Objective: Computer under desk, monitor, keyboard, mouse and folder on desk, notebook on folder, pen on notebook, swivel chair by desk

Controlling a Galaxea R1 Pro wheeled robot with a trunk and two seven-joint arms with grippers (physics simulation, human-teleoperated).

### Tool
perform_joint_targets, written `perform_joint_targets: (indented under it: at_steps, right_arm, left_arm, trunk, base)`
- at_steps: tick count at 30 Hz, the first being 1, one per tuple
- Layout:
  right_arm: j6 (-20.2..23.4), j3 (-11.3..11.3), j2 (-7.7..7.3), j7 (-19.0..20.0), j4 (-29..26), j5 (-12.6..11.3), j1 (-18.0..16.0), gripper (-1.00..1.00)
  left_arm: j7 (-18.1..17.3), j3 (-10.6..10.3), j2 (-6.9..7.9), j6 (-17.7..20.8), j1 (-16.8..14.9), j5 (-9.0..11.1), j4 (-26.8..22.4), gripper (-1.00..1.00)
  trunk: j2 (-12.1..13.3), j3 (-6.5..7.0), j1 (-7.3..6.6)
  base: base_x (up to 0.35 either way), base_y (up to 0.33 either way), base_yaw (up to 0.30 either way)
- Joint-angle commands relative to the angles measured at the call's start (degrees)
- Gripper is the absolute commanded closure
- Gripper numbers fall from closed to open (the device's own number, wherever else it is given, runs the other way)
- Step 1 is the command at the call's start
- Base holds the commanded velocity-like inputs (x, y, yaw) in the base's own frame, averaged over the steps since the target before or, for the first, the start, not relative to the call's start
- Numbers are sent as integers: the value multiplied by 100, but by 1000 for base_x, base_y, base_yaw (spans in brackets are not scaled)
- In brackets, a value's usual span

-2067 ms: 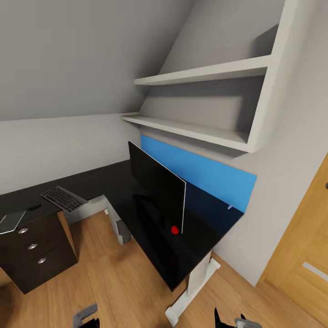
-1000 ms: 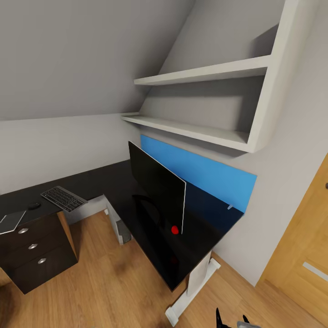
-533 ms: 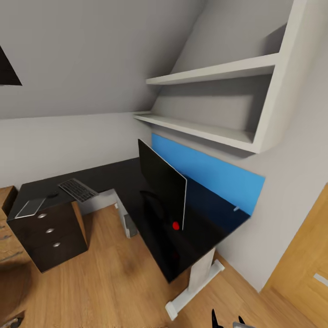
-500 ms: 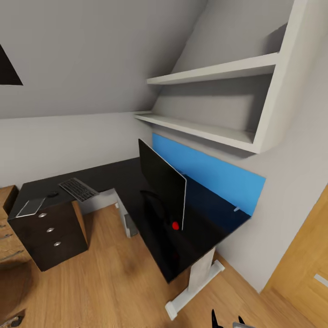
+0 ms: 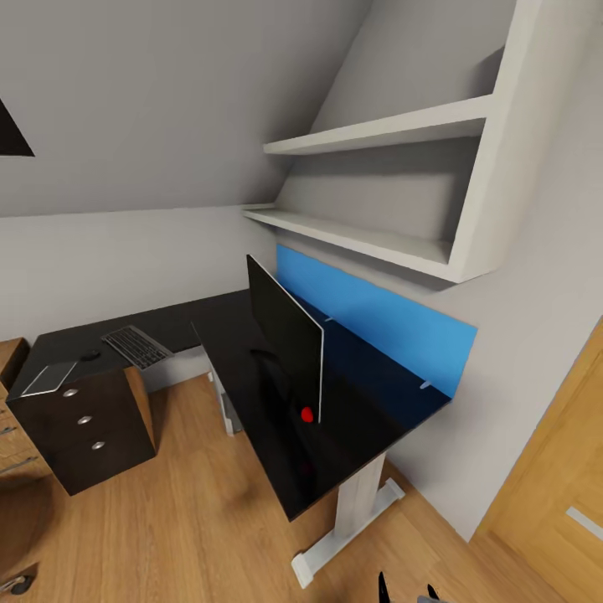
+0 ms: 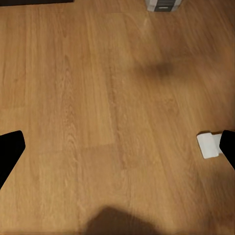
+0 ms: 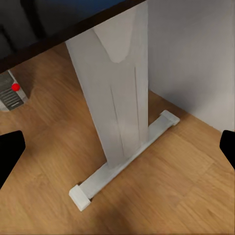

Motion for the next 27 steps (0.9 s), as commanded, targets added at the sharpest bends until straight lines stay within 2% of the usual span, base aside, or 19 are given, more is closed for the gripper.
perform_joint_targets:
  at_steps: [1, 8, 12, 17, 27]
  right_arm:
    - [-16, 49, 24, -48, 38, -16, -6, -100]
    - [-16, 59, 40, -49, 83, -10, -6, -100]
    - [-19, 82, 109, -54, 188, -10, -6, -100]
    - [-20, 96, 166, -55, 295, -8, -6, -100]
    - [-20, 90, 175, -56, 322, -8, -6, -100]
  left_arm:
    - [11, -48, 2, -11, -3, 40, -4, -100]
    - [14, -48, 2, -17, -3, 40, -4, -100]
    - [14, -48, 2, -18, -3, 40, -4, -100]
    - [14, -48, 2, -19, -3, 40, -4, -100]
    - [14, -48, 2, -16, -3, 40, -4, -100]
  trunk:
    - [-12, -13, 3]
    - [-12, -13, 3]
    - [-12, -13, 3]
    - [-12, -13, 3]
    - [-12, -13, 3]
  base:
    - [0, -3, 0]
    - [0, 0, 1]
    - [0, 0, 100]
    - [0, 0, 237]
    - [0, 0, 272]
